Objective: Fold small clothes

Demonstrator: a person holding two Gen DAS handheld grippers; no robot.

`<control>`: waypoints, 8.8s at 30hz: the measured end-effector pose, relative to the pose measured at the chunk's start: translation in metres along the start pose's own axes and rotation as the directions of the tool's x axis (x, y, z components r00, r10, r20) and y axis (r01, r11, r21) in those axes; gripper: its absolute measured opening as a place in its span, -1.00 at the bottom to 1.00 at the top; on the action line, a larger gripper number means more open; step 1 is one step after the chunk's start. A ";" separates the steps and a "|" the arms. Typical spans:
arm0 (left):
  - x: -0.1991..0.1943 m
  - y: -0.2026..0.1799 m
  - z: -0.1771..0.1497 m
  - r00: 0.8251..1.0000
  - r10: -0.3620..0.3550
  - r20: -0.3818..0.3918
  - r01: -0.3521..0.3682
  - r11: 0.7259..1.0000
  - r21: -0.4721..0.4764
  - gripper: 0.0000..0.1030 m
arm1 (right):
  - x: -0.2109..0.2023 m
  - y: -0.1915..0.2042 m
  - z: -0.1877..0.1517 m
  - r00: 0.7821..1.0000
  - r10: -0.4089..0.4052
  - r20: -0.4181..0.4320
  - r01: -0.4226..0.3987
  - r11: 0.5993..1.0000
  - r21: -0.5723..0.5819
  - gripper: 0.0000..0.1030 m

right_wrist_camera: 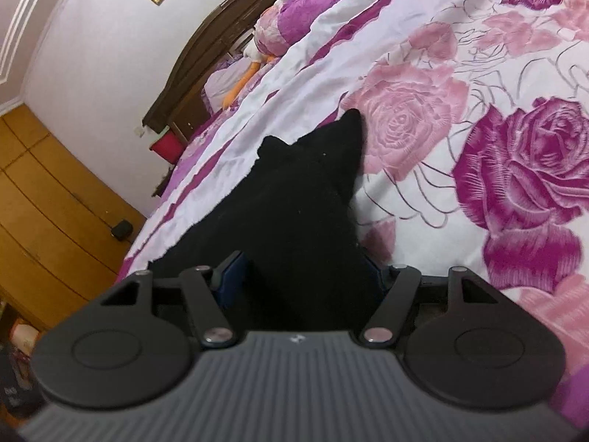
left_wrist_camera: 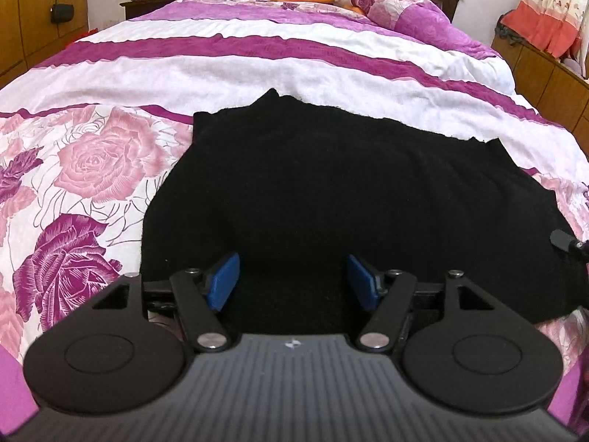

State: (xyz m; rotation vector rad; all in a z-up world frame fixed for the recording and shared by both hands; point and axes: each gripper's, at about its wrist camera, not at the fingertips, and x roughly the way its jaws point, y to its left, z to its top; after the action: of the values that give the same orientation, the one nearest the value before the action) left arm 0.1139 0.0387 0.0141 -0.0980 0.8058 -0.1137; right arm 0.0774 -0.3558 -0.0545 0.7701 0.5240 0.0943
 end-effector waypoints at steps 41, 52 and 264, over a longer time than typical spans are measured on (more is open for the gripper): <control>-0.016 0.007 0.005 1.000 0.003 0.013 -0.003 1.000 -0.016 0.53 | -0.004 0.024 0.020 0.990 0.112 0.087 -0.116 0.992 0.047 -0.61; -0.046 0.045 0.011 0.997 0.042 0.066 -0.035 0.994 -0.103 0.53 | 0.001 0.091 0.036 0.982 0.173 0.081 -0.161 0.978 -0.135 -0.62; -0.073 -0.021 -0.048 0.986 -0.146 0.078 0.140 0.987 0.077 0.09 | -0.060 0.141 -0.089 0.999 0.000 0.043 0.022 0.853 -0.522 -0.57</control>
State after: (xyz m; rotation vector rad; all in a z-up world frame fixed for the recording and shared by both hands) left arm 0.0279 0.0259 0.0359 -0.0919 0.7105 -0.2722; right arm -0.0027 -0.2132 0.0135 0.2321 0.4337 0.2010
